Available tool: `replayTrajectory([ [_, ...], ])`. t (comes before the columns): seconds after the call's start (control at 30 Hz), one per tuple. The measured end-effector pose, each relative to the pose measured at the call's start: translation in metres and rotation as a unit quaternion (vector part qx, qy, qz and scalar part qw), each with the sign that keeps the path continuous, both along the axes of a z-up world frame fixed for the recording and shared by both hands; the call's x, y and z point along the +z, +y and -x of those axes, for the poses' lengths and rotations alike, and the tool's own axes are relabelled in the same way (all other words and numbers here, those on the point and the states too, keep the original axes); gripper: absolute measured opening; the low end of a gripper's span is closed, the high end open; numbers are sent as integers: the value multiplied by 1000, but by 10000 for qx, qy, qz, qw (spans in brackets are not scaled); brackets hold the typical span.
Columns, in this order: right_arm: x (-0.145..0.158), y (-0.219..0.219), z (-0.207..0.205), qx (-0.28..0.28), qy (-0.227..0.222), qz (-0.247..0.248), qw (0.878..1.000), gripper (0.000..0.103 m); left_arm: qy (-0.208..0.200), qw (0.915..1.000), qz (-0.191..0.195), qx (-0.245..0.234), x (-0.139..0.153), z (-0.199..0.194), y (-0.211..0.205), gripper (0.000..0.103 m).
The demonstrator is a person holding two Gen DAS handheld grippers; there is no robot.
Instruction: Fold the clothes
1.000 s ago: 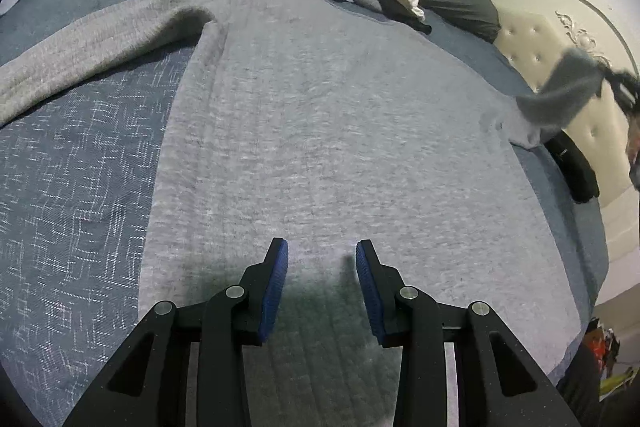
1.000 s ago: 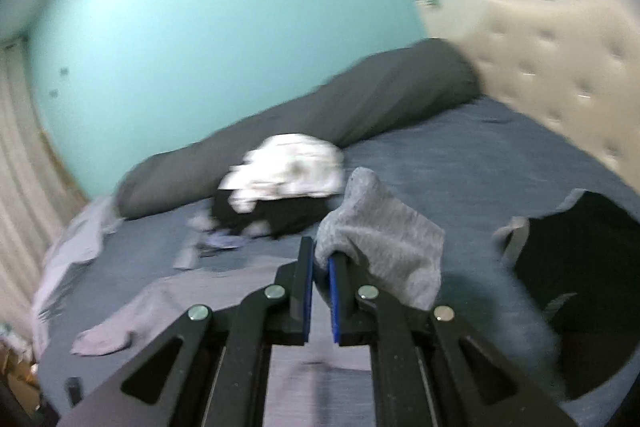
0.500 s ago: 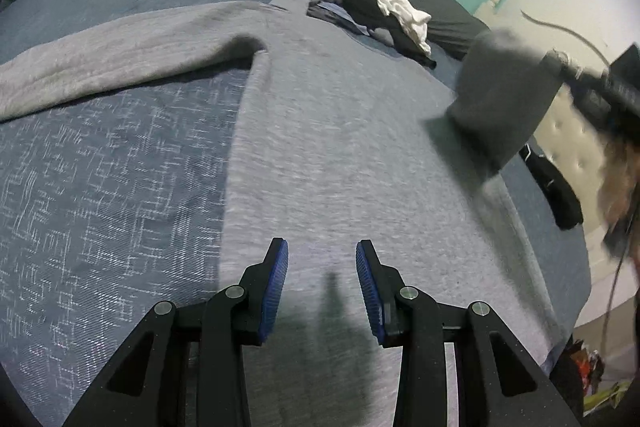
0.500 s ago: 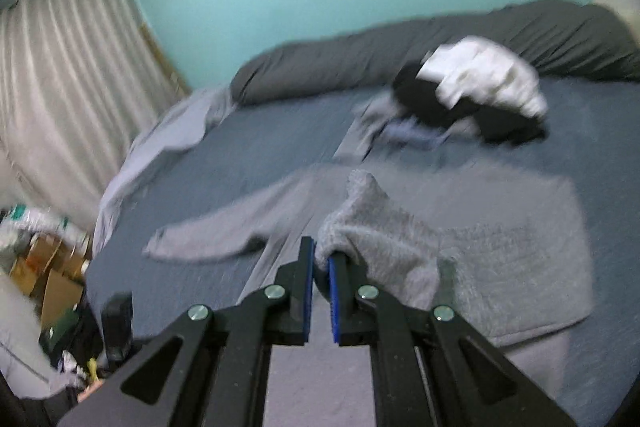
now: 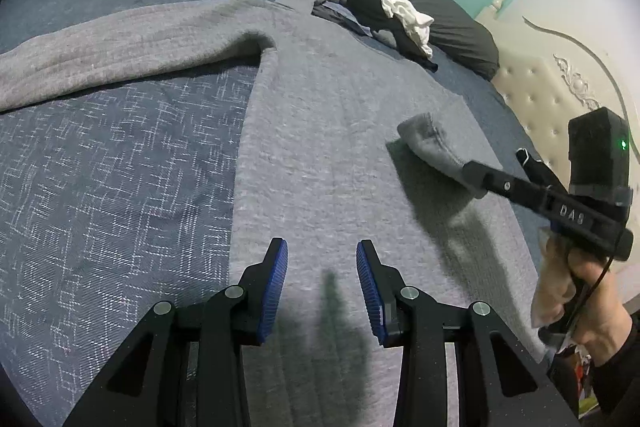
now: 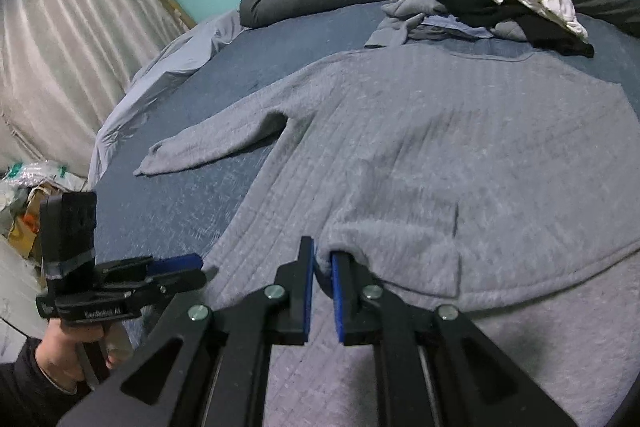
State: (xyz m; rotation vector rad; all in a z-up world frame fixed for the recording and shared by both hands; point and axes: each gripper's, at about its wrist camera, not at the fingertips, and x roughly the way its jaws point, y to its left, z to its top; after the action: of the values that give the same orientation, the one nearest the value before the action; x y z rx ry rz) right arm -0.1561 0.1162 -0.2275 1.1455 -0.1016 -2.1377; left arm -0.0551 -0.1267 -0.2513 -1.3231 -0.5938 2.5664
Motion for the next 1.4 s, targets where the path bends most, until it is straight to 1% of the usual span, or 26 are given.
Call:
replayTrajectory([
  [0.07, -3, -4, -5, 84, 35, -97, 9999, 10, -10, 10000, 14, -15, -1, 0, 1, 39],
  [0.13, -6, -10, -7, 159, 37, -248, 9996, 14, -19, 10000, 33, -25, -1, 1, 2, 39],
  [0.2, -10, -15, -11, 292, -73, -268, 9992, 41, -30, 10000, 38, -17, -2, 1, 2, 39],
  [0.23, -12, -17, -13, 358, -113, -261, 9990, 44, -36, 10000, 39, -12, -2, 2, 2, 39],
  [0.27, -14, -18, -15, 410, -121, -258, 9988, 46, -39, 10000, 41, -8, -2, 2, 2, 39],
  [0.43, -19, -14, -19, 445, -248, 28, 9987, 46, -42, 10000, 48, -5, -3, 2, 1, 40],
  [0.47, -20, -14, -20, 463, -250, 19, 9986, 46, -45, 10000, 45, 1, -3, 2, 0, 40],
  [0.63, -29, -20, -25, 476, -172, -427, 9978, 46, -39, 10000, 14, 2, -3, 3, -1, 40],
  [0.67, -31, -19, -25, 415, -206, -436, 9980, 46, -33, 10000, 7, -1, -2, 3, -1, 40],
  [0.73, -35, -11, -22, 190, -369, -286, 9987, 48, -18, 10000, -15, 12, -1, 3, -4, 40],
  [0.8, -40, -1, -20, -49, -564, -86, 9984, 51, 9, 10000, -32, 47, 1, 2, -7, 40],
  [0.87, -44, 12, -18, -340, -857, 241, 9954, 52, 44, 9999, -54, 79, 3, 1, -11, 40],
  [0.93, -47, 21, -20, -545, -1005, 350, 9928, 52, 81, 9999, -95, 105, 6, 1, -15, 40],
  [1.0, -45, 28, -26, -659, -1033, 390, 9917, 52, 117, 9998, -124, 120, 9, 0, -18, 40],
  [1.07, -42, 37, -26, -861, -970, 421, 9907, 52, 145, 9997, -145, 138, 10, -2, -20, 40],
  [1.17, -43, 57, -17, -1383, -1057, 650, 9826, 52, 164, 9996, -163, 165, 11, -4, -23, 40],
  [1.23, -43, 63, -9, -1601, -1099, 762, 9780, 52, 163, 9996, -160, 193, 10, -6, -26, 40],
  [1.4, -50, 54, 6, -1741, -1151, 484, 9768, 51, 152, 9993, -184, 288, 8, -7, -34, 40],
])
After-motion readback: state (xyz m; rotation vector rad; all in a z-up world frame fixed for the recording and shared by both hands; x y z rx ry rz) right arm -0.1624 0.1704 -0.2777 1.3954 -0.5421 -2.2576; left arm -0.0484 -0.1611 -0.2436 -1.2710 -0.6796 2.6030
